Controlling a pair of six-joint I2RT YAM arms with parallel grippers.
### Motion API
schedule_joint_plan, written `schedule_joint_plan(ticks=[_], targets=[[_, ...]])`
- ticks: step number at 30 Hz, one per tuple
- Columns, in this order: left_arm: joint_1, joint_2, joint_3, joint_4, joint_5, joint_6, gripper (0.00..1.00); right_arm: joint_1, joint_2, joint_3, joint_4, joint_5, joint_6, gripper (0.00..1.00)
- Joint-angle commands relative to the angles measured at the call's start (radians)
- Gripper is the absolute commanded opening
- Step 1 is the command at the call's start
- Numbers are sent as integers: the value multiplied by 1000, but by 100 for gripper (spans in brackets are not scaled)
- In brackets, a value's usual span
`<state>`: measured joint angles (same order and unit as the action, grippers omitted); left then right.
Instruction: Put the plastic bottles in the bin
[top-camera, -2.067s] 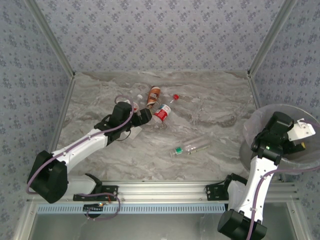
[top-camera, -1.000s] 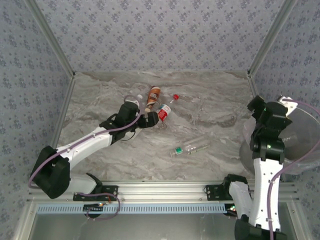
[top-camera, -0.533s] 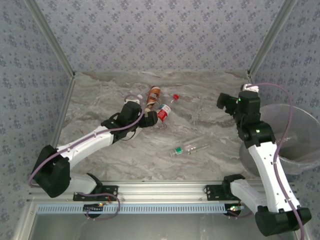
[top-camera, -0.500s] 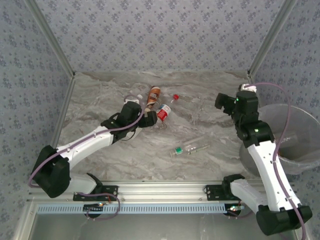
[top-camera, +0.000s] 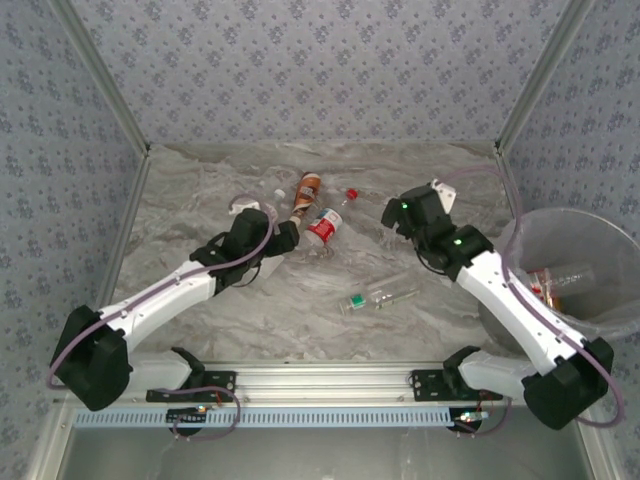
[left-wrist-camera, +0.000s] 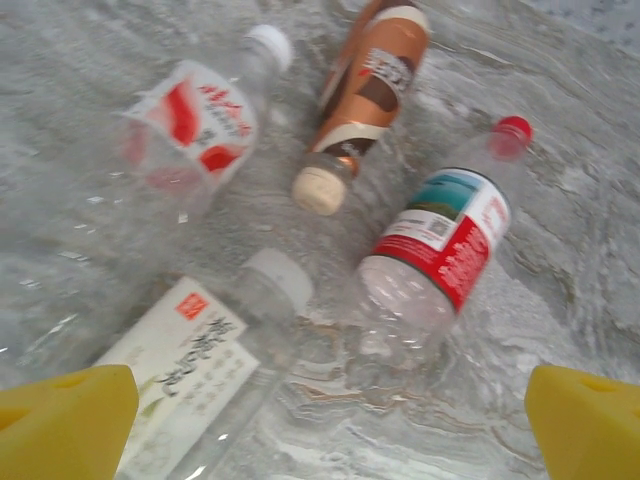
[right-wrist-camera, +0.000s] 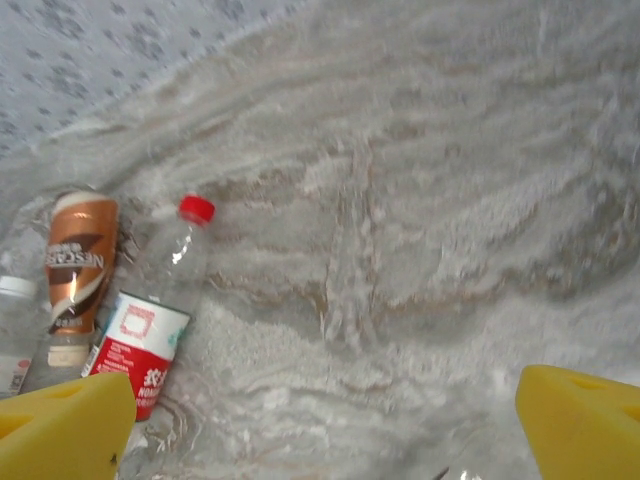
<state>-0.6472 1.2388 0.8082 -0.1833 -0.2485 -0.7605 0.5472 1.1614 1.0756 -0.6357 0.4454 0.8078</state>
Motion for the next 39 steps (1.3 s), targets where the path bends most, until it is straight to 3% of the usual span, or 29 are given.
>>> schedule_joint_plan(ticks=[1, 10, 20, 26, 31, 39], targets=[[38, -57, -45, -16, -26, -66, 99, 50, 32, -2, -93, 102, 249, 100], [105, -135, -103, -64, -43, -61, 99, 100, 69, -47, -216, -4, 702, 100], [144, -162, -148, -62, -32, -80, 99, 155, 182, -49, -291, -232, 939, 100], [153, -171, -159, -65, -22, -85, 99, 160, 265, -76, -261, -340, 978, 100], [156, -173, -159, -71, -18, -86, 100, 159, 276, -118, -225, -349, 1040, 100], [158, -170, -147, -82, -15, -79, 99, 97, 293, -170, -140, -396, 1006, 99]])
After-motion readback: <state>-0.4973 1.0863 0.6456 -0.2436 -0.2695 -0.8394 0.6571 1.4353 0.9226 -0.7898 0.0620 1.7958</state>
